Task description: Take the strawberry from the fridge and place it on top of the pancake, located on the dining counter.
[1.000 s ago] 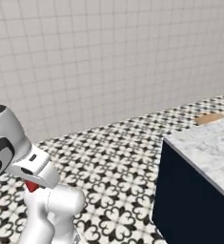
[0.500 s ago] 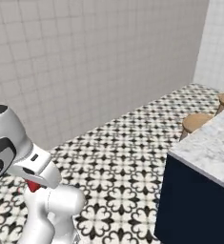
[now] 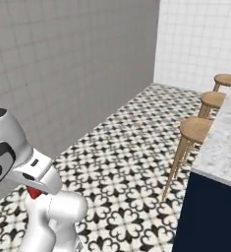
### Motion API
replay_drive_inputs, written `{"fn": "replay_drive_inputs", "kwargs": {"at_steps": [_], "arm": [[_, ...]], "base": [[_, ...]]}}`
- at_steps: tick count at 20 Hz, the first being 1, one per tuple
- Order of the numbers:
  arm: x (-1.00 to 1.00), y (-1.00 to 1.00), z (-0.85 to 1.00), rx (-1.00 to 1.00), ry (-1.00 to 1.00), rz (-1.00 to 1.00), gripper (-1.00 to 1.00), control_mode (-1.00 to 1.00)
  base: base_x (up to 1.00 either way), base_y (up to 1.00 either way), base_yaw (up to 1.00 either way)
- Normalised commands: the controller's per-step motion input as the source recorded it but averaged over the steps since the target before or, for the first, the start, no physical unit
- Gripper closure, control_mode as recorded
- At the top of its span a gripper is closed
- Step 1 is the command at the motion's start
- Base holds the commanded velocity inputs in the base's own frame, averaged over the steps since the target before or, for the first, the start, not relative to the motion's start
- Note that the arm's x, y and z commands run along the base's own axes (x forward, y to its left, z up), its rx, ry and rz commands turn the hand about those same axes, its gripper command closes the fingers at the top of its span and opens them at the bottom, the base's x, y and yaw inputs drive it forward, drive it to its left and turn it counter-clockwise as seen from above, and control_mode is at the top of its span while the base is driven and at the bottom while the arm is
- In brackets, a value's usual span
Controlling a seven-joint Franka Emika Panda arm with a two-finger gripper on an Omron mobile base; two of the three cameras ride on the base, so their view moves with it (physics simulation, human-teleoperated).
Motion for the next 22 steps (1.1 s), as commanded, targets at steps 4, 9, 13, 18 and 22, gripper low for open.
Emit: {"fn": "replay_drive_inputs", "kwargs": {"at_steps": [4, 9, 13, 18, 22], "arm": [[0.0, 0.0, 0.0, 0.0, 0.0, 0.0, 1.0, 1.0], [0.0, 0.0, 0.0, 0.0, 0.0, 0.0, 1.0, 1.0], [0.0, 0.0, 0.0, 0.0, 0.0, 0.0, 1.0, 1.0], [0.0, 0.0, 0.0, 0.0, 0.0, 0.0, 1.0, 1.0], [0.0, 0.0, 0.0, 0.0, 0.0, 0.0, 1.0, 1.0]], "base": [[0.88, 0.98, -0.43], [0.99, 0.82, -0.47], [1.0, 0.78, -0.49], [1.0, 0.65, -0.54], [1.0, 0.49, -0.57]]}}
